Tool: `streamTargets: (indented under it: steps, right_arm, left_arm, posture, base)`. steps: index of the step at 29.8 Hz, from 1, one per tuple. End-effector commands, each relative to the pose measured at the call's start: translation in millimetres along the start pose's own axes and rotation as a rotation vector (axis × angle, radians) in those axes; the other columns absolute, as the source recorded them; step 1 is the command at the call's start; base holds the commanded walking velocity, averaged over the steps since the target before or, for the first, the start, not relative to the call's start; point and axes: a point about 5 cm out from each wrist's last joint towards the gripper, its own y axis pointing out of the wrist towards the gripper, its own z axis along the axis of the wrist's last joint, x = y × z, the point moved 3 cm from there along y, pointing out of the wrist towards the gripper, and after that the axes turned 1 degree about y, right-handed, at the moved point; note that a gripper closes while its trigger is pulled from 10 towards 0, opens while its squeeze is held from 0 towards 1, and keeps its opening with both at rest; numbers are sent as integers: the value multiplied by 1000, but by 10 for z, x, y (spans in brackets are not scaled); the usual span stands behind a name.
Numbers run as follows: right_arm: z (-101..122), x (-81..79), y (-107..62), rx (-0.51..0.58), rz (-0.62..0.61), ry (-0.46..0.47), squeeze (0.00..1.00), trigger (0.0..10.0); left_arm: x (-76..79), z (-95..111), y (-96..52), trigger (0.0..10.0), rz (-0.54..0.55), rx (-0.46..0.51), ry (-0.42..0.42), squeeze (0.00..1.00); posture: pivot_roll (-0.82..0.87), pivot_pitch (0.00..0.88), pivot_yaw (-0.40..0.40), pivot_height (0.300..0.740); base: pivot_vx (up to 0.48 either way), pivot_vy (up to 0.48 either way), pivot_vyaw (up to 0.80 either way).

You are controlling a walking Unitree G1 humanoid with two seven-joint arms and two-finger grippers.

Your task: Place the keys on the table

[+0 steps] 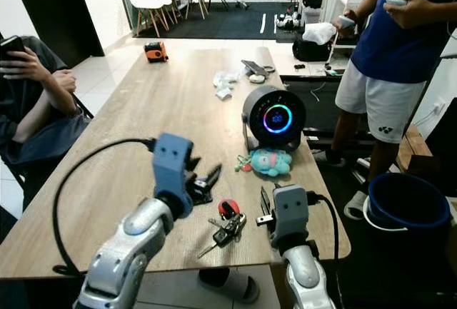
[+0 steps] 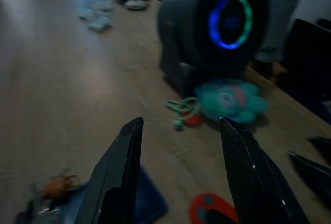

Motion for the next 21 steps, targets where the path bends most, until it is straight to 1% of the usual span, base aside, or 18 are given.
streamTargets:
  steps: [1,3,6,7,9,10,15,16,19,21]
  right_arm:
    - [-46,-22,-13,-19,3,2,0,10000]
    - [-52,-10,-15,-20,1,1,0,10000]
    - [-56,8,-21,-22,-3,-1,0,10000]
    - [-56,8,-21,-22,-3,-1,0,10000]
    - [-62,33,-28,-26,-13,5,0,10000]
    - [-65,51,-33,-29,-22,12,0,10000]
    - [-56,71,-39,-27,-28,16,0,10000]
    - [-56,71,-39,-27,-28,16,0,10000]
    - [-41,75,-36,-21,-31,14,0,10000]
    - [-43,74,-49,-20,-32,5,0,10000]
  left_arm:
    - [-61,-55,-5,10000,35,-15,18,0]
    - [-142,-93,-25,10000,74,-20,28,0]
    - [-195,-124,-66,10000,86,-22,29,0]
    - [-195,-124,-66,10000,86,-22,29,0]
    - [-220,-170,-117,10000,88,-28,12,0]
    - [-232,-203,-158,10000,89,-31,-11,0]
    - [-240,-232,-215,10000,111,-20,-40,0]
    - [-240,-232,-215,10000,111,-20,-40,0]
    - [-221,-193,-204,10000,117,12,1,0]
    - [-244,-215,-194,10000,129,8,11,0]
  posture:
    - [41,145,73,740]
    - [37,143,71,740]
    - [35,141,72,740]
    - [35,141,72,740]
    - [35,139,72,740]
    - [33,139,72,740]
    - [32,137,71,740]
    - [32,137,71,740]
    - [31,135,71,740]
    - [31,135,73,740]
  base:
    - [0,0,0]
    - [0,0,0]
    - [0,0,0]
    - [0,0,0]
    - [0,0,0]
    - [0,0,0]
    - [0,0,0]
    - [0,0,0]
    - [0,0,0]
    - [0,0,0]
